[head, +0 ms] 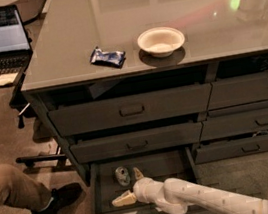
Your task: Pick 7up can from bottom drawer and place on counter
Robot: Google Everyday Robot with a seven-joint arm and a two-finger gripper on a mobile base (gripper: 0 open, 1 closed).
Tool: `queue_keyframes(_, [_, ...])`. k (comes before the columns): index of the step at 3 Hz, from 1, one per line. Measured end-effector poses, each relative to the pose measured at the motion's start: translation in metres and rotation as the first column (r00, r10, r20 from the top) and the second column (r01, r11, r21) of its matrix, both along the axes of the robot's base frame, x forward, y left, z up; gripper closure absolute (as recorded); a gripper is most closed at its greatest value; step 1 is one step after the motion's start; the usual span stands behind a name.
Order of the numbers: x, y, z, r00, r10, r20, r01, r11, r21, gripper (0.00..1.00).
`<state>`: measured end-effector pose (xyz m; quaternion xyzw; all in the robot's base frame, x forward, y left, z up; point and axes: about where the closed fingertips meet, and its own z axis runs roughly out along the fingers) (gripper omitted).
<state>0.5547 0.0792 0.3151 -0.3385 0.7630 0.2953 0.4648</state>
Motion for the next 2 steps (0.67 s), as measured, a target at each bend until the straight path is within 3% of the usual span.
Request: queue_keyframes(2, [0.07,-0.008,-0.048,0.9962,-0.031,0.081,0.036,0.998,-0.056,0.0])
